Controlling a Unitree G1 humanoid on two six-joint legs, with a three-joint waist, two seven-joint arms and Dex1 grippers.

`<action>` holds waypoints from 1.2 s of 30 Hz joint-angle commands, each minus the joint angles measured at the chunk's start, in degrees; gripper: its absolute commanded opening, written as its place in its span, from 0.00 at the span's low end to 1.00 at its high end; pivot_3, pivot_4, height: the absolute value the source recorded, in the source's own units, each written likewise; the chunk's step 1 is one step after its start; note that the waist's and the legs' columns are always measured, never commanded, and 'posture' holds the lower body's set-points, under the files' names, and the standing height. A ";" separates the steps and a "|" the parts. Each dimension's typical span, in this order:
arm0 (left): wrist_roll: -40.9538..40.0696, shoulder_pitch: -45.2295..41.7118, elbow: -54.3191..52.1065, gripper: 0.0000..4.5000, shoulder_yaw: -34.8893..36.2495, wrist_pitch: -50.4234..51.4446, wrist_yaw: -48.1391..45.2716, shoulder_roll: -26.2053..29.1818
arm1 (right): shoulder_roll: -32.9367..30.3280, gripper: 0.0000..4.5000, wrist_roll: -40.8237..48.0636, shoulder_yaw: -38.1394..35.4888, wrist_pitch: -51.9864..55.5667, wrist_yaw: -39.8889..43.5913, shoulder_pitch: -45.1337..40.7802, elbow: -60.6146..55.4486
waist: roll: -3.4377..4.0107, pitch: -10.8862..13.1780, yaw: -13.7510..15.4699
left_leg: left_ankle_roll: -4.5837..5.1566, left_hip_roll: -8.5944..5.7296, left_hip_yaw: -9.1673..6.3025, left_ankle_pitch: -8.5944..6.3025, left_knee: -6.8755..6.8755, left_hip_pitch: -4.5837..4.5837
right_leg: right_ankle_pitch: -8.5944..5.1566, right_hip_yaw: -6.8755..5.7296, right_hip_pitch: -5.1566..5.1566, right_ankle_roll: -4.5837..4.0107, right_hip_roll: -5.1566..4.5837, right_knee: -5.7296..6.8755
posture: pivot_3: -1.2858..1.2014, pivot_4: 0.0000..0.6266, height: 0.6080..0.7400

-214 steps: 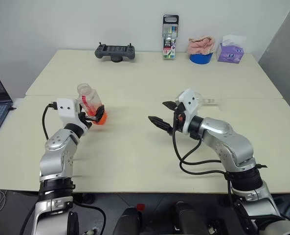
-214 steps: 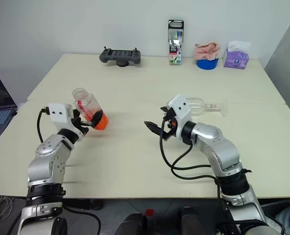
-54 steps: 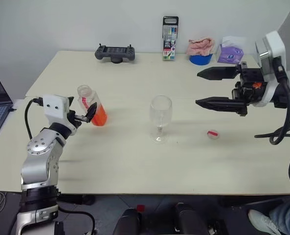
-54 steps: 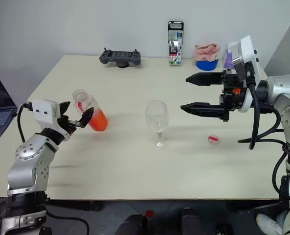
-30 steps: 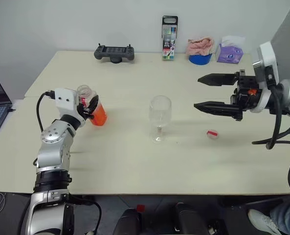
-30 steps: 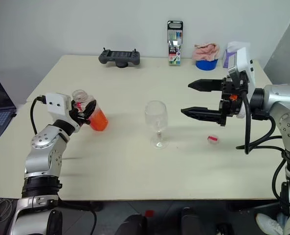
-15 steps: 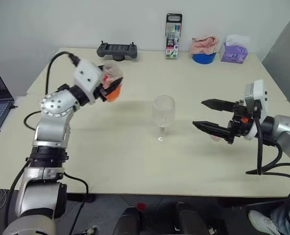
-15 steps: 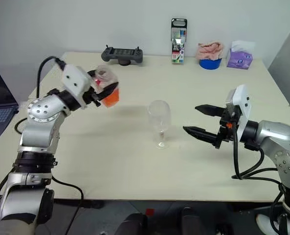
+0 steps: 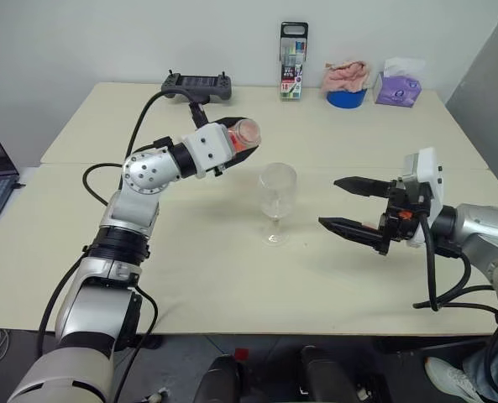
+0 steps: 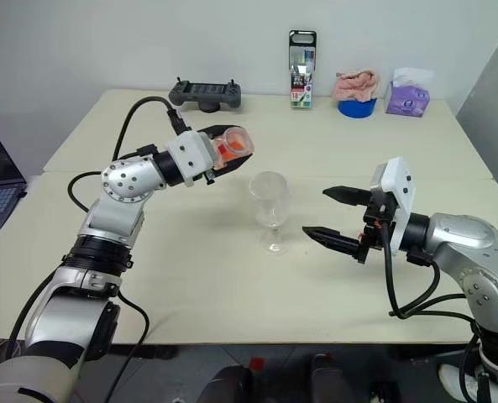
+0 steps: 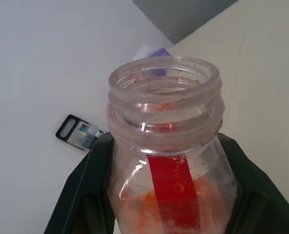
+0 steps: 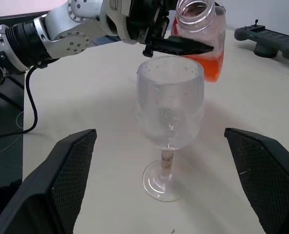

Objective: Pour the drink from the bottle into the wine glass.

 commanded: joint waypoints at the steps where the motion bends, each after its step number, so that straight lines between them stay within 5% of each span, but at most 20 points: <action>1: 1.35 -3.31 -0.50 0.47 0.44 -5.69 1.87 0.15 | 0.21 1.00 -0.01 -0.35 -1.30 -1.04 -0.81 -2.14 | 0.00 0.00 -0.01 | 0.00 0.01 0.01 0.00 0.00 -0.01 | 0.00 0.01 -0.01 0.00 0.00 0.01 | 0.52 0.24 1.00; 17: 8.23 -5.38 2.64 0.47 -2.56 -17.03 3.84 0.21 | 0.49 1.00 -1.85 1.52 -2.85 -1.28 -0.54 -1.58 | 0.00 0.00 -0.01 | 0.01 -0.01 0.04 0.00 0.06 0.01 | 0.02 0.03 -0.01 0.02 0.00 0.09 | 0.52 0.24 1.00; 36: 23.72 -8.97 7.05 0.47 -4.52 -26.15 19.59 3.88 | 0.70 1.00 -3.54 2.19 -3.78 -0.57 -0.45 -0.68 | 0.00 0.00 -0.04 | 0.02 -0.03 0.01 0.00 0.80 0.02 | -0.05 0.05 0.00 0.12 0.04 0.77 | 0.52 0.24 1.00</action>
